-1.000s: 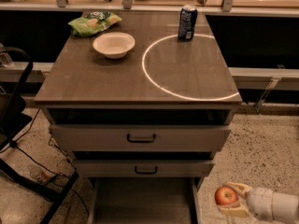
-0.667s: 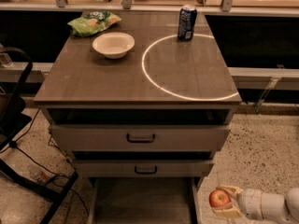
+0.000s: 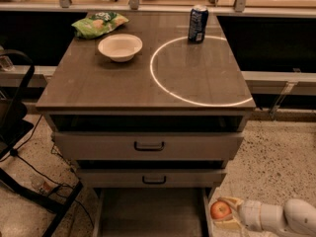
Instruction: Place apple into bottom drawer
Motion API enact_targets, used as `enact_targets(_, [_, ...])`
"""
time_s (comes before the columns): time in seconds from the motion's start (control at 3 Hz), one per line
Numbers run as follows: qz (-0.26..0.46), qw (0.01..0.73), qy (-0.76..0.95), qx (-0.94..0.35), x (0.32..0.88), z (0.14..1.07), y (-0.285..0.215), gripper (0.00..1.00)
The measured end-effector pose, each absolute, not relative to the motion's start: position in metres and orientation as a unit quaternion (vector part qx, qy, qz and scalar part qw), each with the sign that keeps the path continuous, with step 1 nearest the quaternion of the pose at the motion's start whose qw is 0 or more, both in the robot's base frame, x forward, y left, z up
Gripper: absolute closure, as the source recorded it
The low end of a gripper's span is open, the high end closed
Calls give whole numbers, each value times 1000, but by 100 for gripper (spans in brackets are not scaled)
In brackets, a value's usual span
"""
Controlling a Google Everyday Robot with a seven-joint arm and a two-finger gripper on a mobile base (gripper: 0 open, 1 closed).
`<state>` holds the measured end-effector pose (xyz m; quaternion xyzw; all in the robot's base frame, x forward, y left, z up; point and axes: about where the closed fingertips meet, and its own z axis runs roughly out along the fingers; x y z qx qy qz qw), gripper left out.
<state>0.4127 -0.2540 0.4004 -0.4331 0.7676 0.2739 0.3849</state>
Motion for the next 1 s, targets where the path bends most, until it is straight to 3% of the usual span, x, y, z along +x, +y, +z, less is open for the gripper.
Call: enact_targets(1.0, [357,405,745,-391,466,253,-155,100])
